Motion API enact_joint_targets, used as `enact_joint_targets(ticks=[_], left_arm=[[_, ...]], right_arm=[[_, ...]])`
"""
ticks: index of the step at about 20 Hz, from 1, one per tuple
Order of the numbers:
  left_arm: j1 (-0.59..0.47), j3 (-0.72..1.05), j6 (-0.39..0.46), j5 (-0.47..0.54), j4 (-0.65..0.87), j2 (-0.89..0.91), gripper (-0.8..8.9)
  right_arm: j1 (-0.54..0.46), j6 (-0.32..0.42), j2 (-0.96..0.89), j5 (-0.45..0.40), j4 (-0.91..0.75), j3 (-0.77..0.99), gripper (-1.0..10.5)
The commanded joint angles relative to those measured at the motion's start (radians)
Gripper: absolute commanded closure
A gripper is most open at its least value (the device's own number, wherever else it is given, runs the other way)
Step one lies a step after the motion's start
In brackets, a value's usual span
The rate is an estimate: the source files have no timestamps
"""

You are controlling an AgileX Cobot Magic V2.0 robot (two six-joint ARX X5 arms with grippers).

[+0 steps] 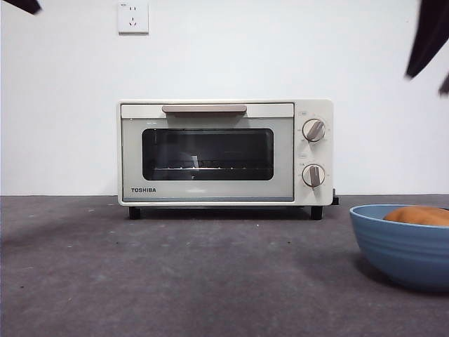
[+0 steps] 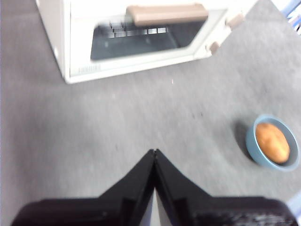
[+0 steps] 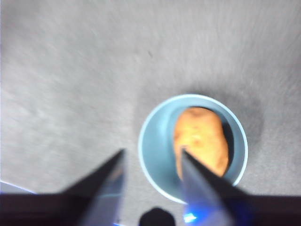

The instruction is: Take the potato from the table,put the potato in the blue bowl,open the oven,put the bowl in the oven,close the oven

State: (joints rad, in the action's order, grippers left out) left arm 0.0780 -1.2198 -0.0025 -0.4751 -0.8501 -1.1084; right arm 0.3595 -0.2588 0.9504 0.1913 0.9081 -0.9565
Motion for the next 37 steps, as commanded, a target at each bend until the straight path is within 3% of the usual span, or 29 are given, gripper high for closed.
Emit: enact_joint_targets(ticks=[1, 7, 15, 19, 28, 37], left_arm=[[0.020, 0.000, -0.048, -0.005, 0.080, -0.073, 8.19], [0.060, -0.040, -0.156, -0.061, 0.303, -0.299, 8.19], [0.145, -0.460, -0.108, -0.074, 0.257, -0.651, 8.19], [0.201, -0.593, -0.093, -0.008, 0.225, -0.767, 8.19], [0.262, -0.629, -0.013, 0.213, 0.178, -0.843, 8.19], [0.272, -0.629, -0.001, 0.216, 0.076, -0.861, 8.19]], right_arm=[[0.002, -0.027, -0.087, 0.002, 0.014, -0.006, 9.6], [0.001, -0.037, -0.295, -0.001, 0.016, -0.006, 9.6], [0.001, -0.086, -0.406, -0.002, 0.034, -0.006, 9.5], [0.001, -0.086, -0.412, -0.002, 0.035, -0.006, 9.5], [0.001, -0.080, -0.412, -0.002, 0.034, -0.006, 9.5], [0.001, -0.085, -0.412, -0.002, 0.034, -0.006, 9.5]])
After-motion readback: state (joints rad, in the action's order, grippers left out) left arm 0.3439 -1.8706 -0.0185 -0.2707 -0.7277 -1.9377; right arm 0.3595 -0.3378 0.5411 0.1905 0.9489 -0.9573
